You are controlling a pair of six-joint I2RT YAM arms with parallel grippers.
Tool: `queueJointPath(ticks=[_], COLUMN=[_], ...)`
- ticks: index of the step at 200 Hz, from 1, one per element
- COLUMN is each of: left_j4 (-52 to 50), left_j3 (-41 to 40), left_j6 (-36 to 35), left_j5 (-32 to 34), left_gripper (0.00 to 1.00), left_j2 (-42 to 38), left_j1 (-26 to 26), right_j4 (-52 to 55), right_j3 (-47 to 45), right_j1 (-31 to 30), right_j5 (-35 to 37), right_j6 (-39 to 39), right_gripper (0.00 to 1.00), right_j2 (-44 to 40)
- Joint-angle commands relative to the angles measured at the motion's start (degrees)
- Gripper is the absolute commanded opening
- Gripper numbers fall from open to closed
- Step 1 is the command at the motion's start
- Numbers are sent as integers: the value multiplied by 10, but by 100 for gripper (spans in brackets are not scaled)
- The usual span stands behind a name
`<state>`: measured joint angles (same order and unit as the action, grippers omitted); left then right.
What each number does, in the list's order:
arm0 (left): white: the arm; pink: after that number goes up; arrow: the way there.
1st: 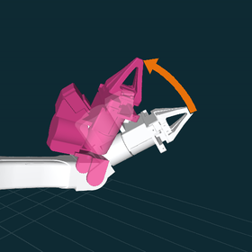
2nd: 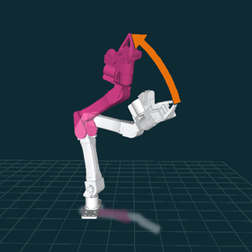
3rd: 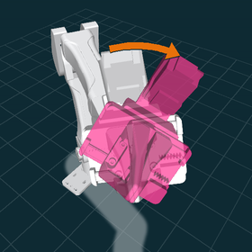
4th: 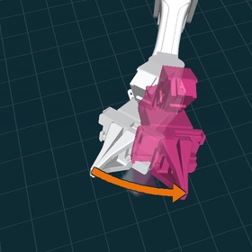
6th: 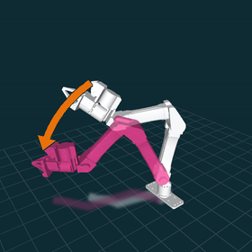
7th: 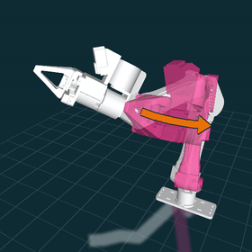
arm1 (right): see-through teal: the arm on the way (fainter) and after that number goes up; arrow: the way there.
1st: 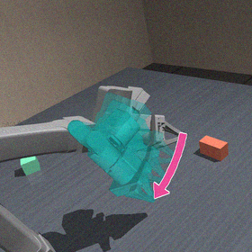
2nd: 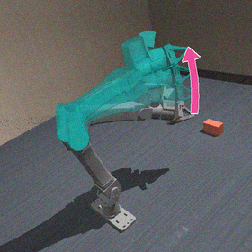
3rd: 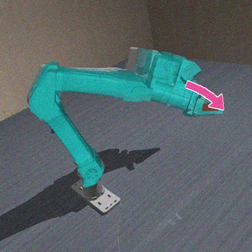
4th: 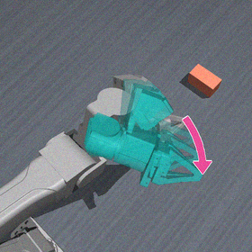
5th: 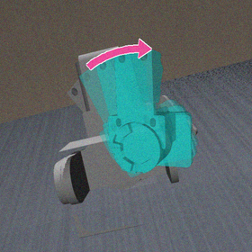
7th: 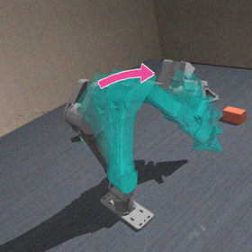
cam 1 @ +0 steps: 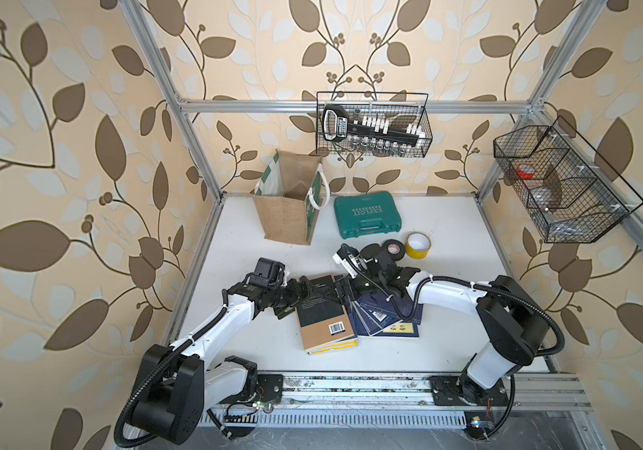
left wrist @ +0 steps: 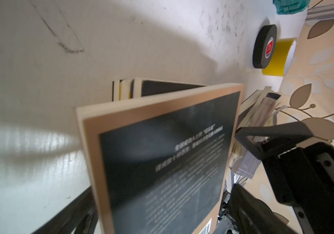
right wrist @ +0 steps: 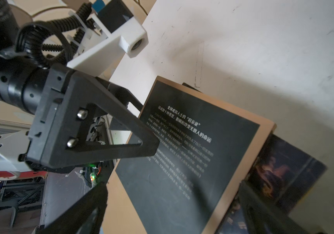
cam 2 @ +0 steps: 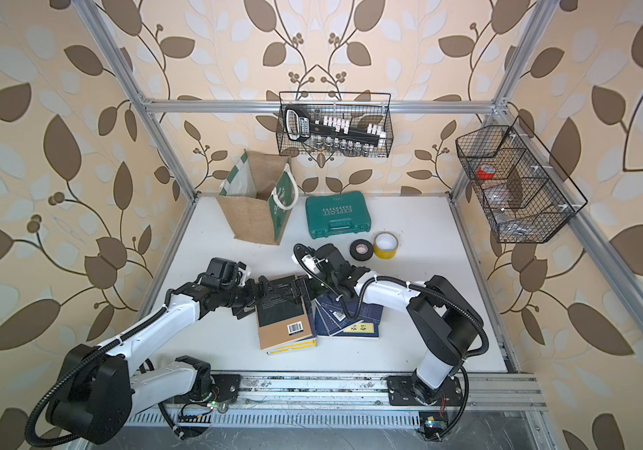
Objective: Put the books into the canvas bag
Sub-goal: Pick up the book from the book.
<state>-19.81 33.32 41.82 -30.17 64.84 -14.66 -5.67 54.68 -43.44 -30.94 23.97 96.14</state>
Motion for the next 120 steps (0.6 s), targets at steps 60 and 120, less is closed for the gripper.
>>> queueJointPath(ticks=[60, 120], left_j4=[-3, -12], left_j3=[3, 10], left_j6=[-1, -11], left_j5=[6, 13], left_gripper=[59, 29], left_j2=[-41, -44], left_j1=[9, 10], right_j4=[-13, -27], right_j3=[-3, -6], right_j1=[-13, -12], right_j5=[-37, -86], right_j6=[-12, -21], right_gripper=[98, 98], right_j2=[8, 14])
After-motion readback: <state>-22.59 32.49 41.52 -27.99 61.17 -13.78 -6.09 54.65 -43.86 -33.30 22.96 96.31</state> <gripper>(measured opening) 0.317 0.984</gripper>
